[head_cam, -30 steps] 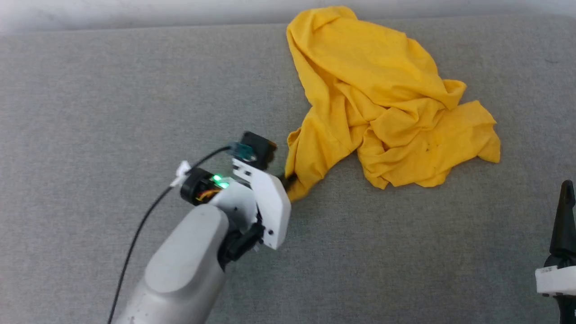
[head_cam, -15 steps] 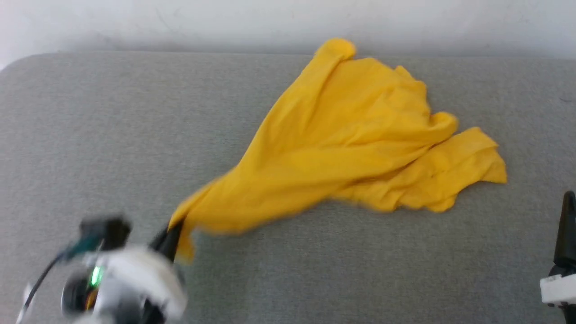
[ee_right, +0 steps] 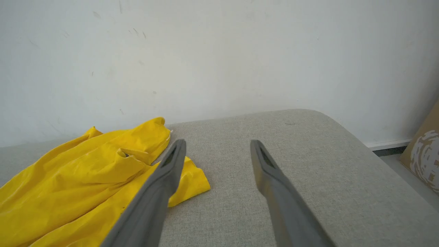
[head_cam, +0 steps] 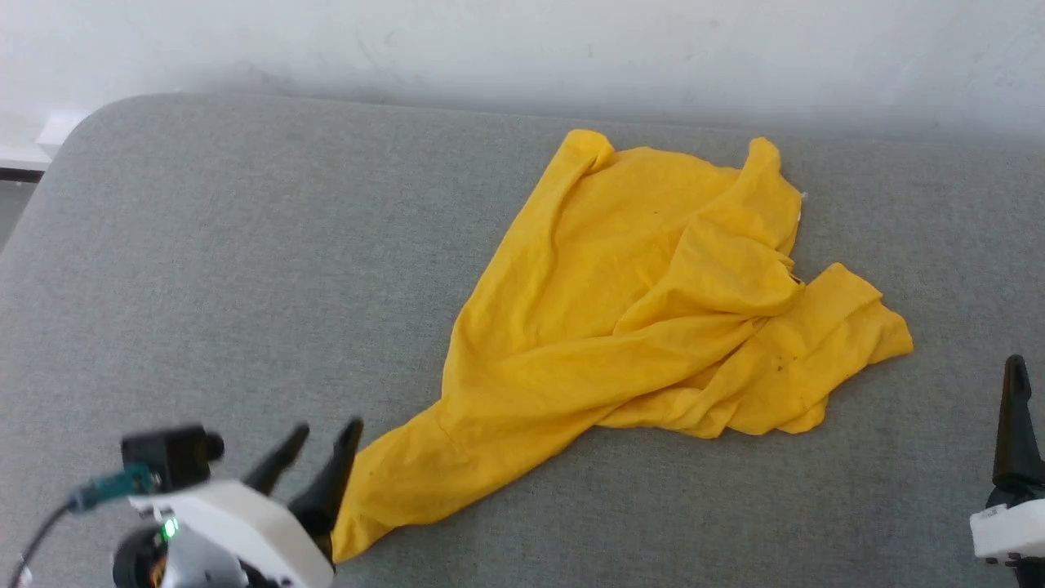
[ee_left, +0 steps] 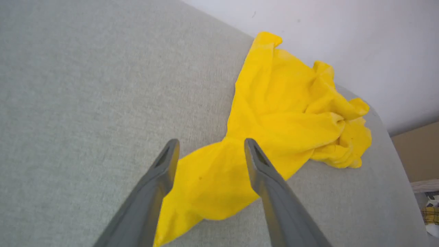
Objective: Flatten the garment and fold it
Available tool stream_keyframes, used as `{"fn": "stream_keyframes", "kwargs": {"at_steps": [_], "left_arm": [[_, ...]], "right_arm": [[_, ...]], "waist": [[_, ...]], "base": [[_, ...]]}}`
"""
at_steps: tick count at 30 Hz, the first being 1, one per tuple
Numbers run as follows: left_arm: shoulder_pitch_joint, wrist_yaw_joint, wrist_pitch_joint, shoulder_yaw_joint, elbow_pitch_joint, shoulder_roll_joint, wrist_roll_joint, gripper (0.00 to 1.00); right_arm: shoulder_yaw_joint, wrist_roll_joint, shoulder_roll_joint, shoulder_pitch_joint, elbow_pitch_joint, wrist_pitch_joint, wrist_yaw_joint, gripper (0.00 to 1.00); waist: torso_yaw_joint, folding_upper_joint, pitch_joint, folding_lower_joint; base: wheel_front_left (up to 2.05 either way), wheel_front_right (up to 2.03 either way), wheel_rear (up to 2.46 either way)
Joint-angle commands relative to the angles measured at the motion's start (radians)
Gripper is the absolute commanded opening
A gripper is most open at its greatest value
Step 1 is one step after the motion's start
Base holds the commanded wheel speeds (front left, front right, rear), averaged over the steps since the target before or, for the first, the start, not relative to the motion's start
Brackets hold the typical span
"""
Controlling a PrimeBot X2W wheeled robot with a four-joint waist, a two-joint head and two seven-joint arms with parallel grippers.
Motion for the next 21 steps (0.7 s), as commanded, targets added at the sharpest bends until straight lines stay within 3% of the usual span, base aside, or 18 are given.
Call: {"fn": "stream_keyframes", "kwargs": {"at_steps": [1, 6, 16, 21], "left_arm": [[-0.048, -0.013, -0.002, 0.008, -0.017, 0.011, 0.004, 1.00], [-0.254, -0.030, -0.022, -0.033, 0.020, 0.017, 0.091, 1.00], [-0.568, -0.112, 0.068, -0.227, 0.405, -0.017, 0.213, 1.00], [-0.639, -0.140, 0.142, -0.260, 0.568, -0.044, 0.192, 1.00]], "right_arm": [[0.002, -0.005, 0.001, -0.002, -0.008, 0.003, -0.001, 1.00], [0.009, -0.008, 0.001, -0.010, -0.024, 0.011, -0.001, 1.00], [0.022, -0.007, 0.001, -0.052, -0.036, 0.003, -0.001, 1.00], [0.014, -0.005, 0.001, -0.062, -0.040, -0.005, -0.001, 1.00]], "waist": [[-0.006, 0.0000, 0.006, 0.0002], [-0.034, 0.0000, 0.044, 0.0002], [-0.130, 0.0000, 0.141, 0.0002], [-0.159, 0.0000, 0.167, 0.0002]], "base": [[0.00, 0.00, 0.00], [0.00, 0.00, 0.00], [0.00, 0.00, 0.00], [0.00, 0.00, 0.00]]}}
